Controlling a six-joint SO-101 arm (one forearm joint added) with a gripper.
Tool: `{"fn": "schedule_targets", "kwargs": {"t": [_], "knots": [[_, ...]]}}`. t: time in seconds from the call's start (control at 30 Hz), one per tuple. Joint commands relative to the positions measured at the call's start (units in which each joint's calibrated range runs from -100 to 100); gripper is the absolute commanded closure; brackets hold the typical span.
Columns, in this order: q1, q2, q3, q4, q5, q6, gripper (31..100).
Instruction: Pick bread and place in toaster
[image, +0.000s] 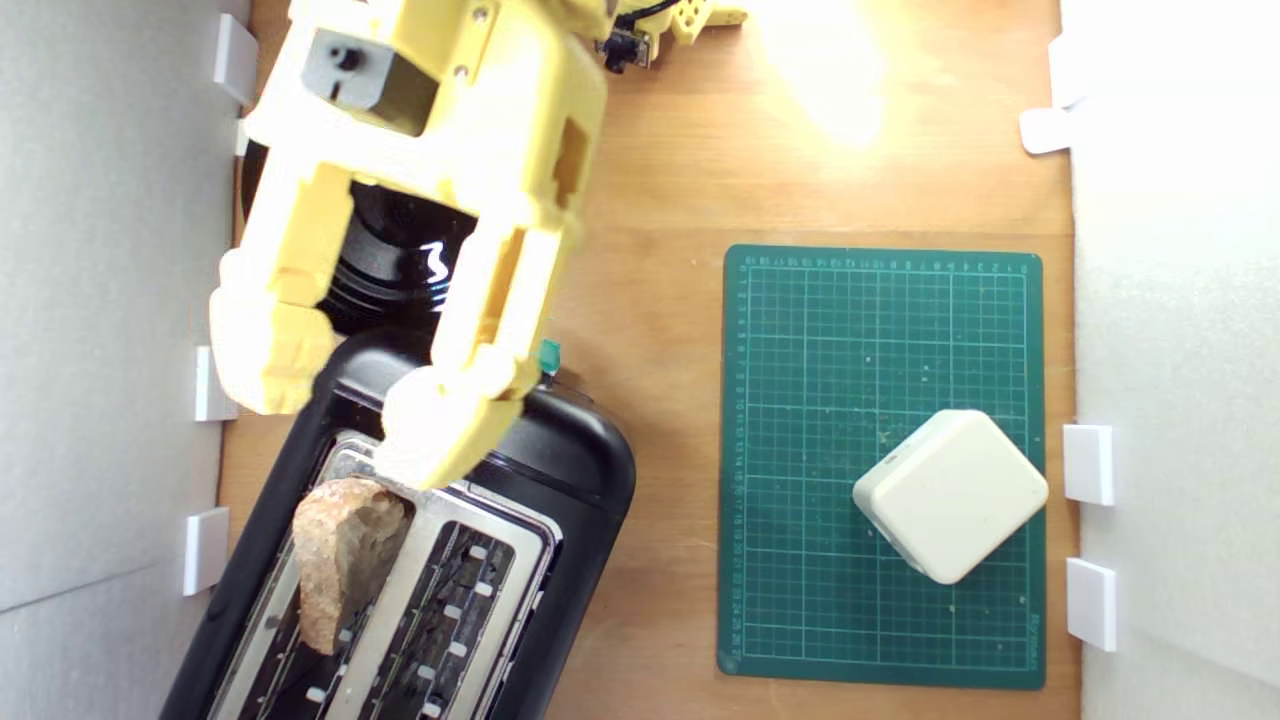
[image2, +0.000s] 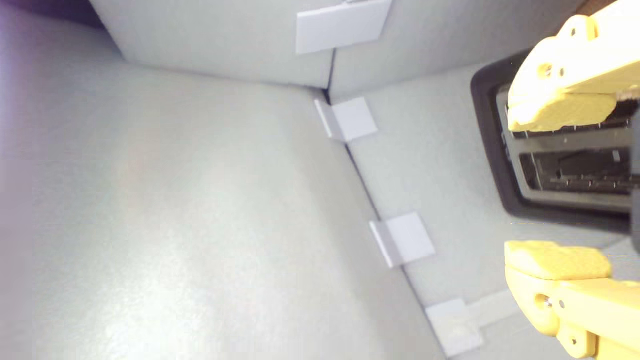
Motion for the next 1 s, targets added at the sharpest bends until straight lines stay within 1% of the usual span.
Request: {"fn": "schedule_targets", "kwargs": {"t": [0.0, 0.1, 0.17, 0.27, 0.43, 0.57, 0.67, 0.77, 0.83, 0.97], "knots": [[-2.9, -5.0, -0.8, -0.5, 0.2, -8.8, 48.9], [-4.7, -6.4, -0.3, 0.1, 0.2, -15.6, 48.9], [-5.6, -7.3, 0.3, 0.3, 0.3, -19.0, 48.9], [-6.8, -9.3, 3.6, 0.3, 0.3, -21.0, 48.9], [-10.5, -16.2, 15.8, 0.2, 0.2, -20.9, 48.9], [-12.5, -22.2, 26.6, 0.3, 0.1, -20.7, 49.0], [-14.2, -25.9, 33.5, -0.5, 0.1, -18.8, 49.0], [-15.4, -29.3, 39.4, -0.6, 0.1, -17.9, 49.0], [-15.6, -31.0, 42.9, -0.7, 0.1, -17.6, 51.1], [-15.7, -33.7, 49.2, -0.7, 0.1, -17.6, 60.8]]}}
